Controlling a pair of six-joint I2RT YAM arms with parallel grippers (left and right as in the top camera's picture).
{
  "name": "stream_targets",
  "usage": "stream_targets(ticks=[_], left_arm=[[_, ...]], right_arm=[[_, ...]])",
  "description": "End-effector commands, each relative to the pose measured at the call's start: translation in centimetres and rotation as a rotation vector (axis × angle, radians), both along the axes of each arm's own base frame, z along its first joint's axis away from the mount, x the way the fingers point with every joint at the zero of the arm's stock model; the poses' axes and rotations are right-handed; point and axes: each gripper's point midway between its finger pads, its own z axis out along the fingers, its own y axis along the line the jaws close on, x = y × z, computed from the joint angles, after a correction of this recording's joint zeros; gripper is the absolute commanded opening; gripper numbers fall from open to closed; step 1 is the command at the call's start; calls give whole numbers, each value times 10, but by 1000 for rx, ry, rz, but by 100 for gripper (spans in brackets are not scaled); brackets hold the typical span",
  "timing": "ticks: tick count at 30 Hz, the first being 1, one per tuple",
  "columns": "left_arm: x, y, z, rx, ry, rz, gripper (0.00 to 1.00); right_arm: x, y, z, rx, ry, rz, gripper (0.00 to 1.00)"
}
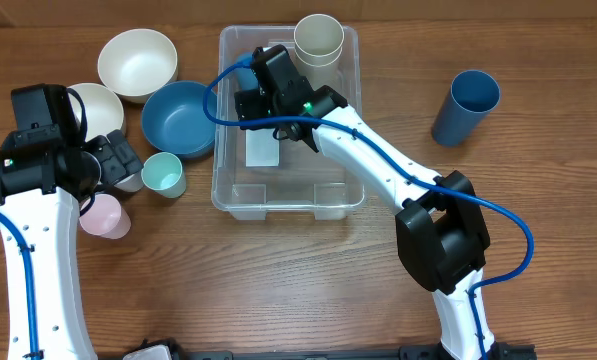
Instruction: Pack container
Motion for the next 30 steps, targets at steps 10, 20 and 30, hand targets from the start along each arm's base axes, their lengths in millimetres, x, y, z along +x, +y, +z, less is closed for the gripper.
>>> stream_targets(ticks=[10, 20, 30], left_arm=[[4, 1, 7, -8, -25, 13, 100], [4, 1, 7, -8, -25, 13, 100], [4, 1, 7, -8, -25, 13, 100]], right_arm=[[27, -4, 25, 39, -90, -41, 76], [27, -5, 24, 54, -70, -71, 49], [31, -12, 24, 33, -85, -104, 28]])
